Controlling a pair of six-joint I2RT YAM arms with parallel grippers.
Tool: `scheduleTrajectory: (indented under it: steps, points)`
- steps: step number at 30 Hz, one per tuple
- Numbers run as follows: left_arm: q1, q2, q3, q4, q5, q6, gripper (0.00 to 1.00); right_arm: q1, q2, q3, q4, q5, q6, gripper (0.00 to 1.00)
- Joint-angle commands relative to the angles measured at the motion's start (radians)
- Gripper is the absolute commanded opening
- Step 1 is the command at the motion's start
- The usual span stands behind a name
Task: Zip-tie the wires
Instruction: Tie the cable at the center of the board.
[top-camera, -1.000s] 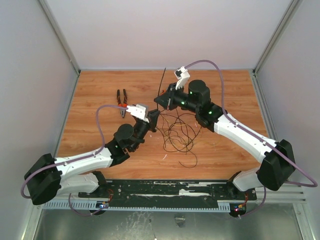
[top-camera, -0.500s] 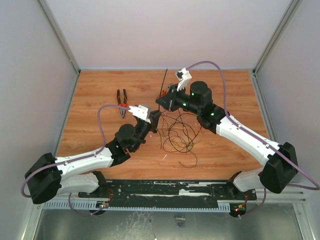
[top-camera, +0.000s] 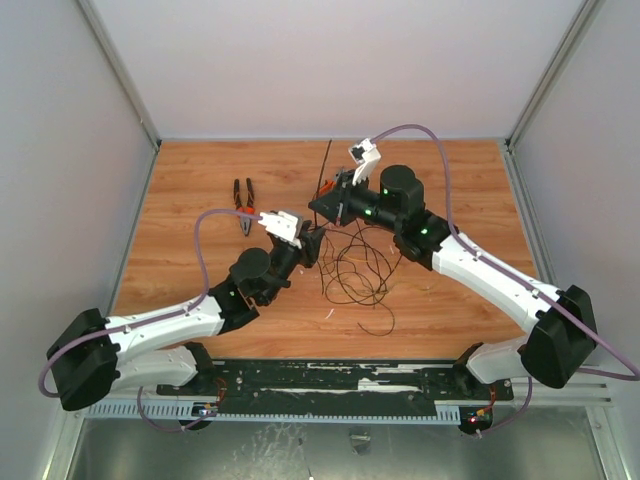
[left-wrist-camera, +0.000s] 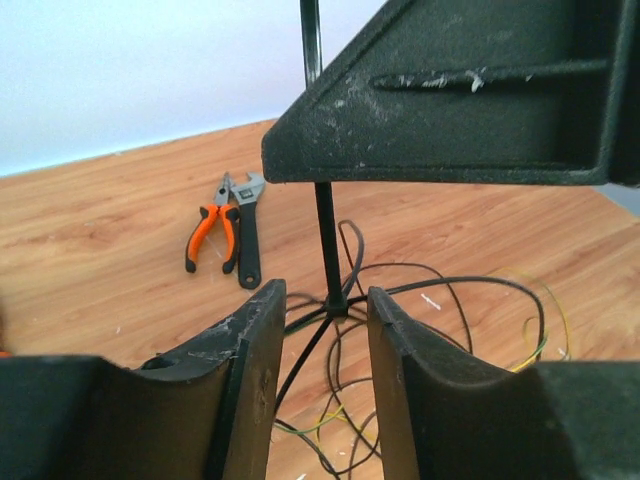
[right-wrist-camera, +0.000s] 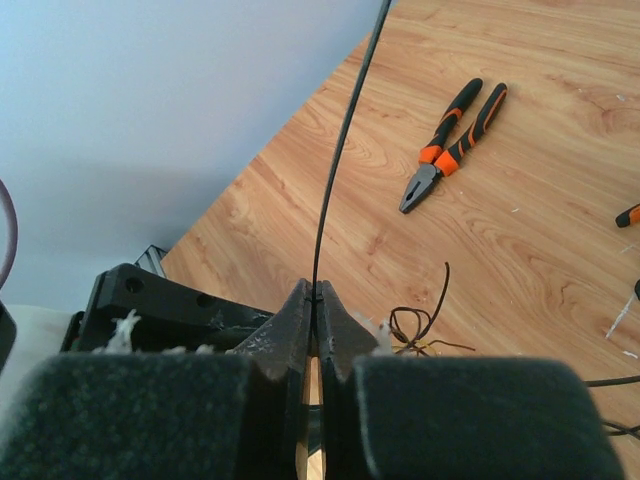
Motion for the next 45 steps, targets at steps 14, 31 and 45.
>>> scheduleTrajectory:
  steps: [14, 31, 45]
  points:
    - [0.069, -0.213, 0.012, -0.102, 0.027, -0.014, 0.47, 0.025, 0.024, 0.003, 0.051, 0.005, -0.010, 0.00]
    - [0.076, -0.092, 0.032, -0.036, 0.097, -0.027, 0.45, 0.036, 0.025, -0.005, 0.069, 0.014, 0.009, 0.00]
    - [0.090, -0.062, 0.033, -0.007, 0.102, -0.031, 0.32, 0.041, 0.017, -0.013, 0.059, 0.041, -0.001, 0.00]
